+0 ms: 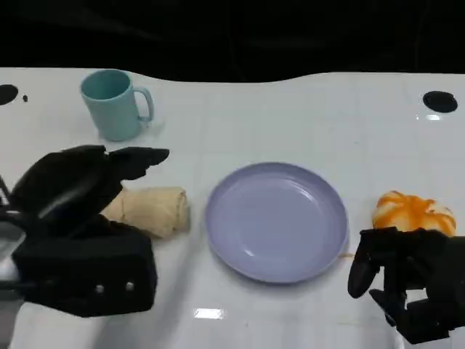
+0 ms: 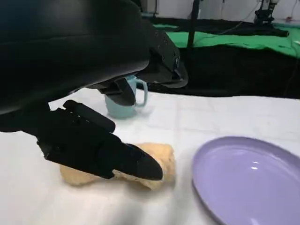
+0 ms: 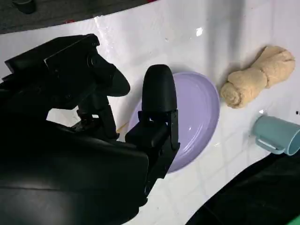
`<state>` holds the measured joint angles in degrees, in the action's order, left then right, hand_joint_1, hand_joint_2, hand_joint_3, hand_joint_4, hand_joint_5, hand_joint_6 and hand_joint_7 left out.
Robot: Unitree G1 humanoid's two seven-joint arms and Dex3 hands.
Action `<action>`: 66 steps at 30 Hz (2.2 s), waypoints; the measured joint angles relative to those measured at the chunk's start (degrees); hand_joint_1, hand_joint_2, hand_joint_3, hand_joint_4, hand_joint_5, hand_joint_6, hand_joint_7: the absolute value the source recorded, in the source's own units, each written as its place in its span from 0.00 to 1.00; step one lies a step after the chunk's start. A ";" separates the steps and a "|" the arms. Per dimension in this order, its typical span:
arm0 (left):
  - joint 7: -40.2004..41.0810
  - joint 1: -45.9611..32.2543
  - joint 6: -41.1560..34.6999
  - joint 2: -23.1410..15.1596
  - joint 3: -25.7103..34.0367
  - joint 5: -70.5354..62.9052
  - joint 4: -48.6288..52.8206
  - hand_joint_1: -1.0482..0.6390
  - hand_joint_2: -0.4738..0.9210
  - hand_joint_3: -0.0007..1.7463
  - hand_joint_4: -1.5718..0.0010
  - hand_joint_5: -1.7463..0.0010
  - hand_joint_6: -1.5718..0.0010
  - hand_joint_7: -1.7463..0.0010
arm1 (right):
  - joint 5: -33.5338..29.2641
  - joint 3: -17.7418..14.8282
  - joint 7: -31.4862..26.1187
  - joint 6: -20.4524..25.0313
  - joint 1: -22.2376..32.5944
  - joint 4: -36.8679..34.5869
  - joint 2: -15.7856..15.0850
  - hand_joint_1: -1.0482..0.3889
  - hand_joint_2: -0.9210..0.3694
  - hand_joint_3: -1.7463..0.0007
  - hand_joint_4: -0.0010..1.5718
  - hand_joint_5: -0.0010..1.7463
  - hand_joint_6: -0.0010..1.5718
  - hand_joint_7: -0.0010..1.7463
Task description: Grasp the towel on the left side of the plate with the left hand and place it into the plate.
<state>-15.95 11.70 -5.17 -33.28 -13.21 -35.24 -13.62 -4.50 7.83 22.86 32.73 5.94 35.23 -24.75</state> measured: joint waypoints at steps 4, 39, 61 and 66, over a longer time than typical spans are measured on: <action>-1.25 5.62 -1.42 0.80 -4.00 -6.28 5.65 0.27 0.97 0.00 0.85 0.80 0.82 1.00 | -0.04 -0.02 -0.05 0.13 -0.07 0.05 -0.04 0.75 0.24 0.42 0.44 1.00 0.43 0.84; 11.11 29.84 5.81 16.00 -18.07 -10.67 67.13 0.42 1.00 0.09 0.44 0.88 0.43 0.92 | -0.35 0.10 -0.21 0.56 0.42 1.68 -0.18 0.75 0.26 0.40 0.44 1.00 0.43 0.84; 29.16 25.13 15.62 16.80 -8.99 0.79 64.89 0.52 0.75 0.53 0.42 0.00 0.57 0.00 | -0.37 0.05 -0.38 2.33 0.65 2.53 -0.09 0.75 0.27 0.39 0.44 1.00 0.43 0.84; 28.95 22.61 15.19 16.67 -8.49 1.02 55.10 0.51 0.72 0.55 0.44 0.00 0.59 0.00 | -0.36 0.08 -0.39 3.40 0.59 3.20 -0.05 0.75 0.26 0.39 0.44 1.00 0.43 0.84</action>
<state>13.01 34.31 10.02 -16.61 -21.71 -34.22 41.48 -4.86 7.91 22.47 36.13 6.53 38.43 -24.80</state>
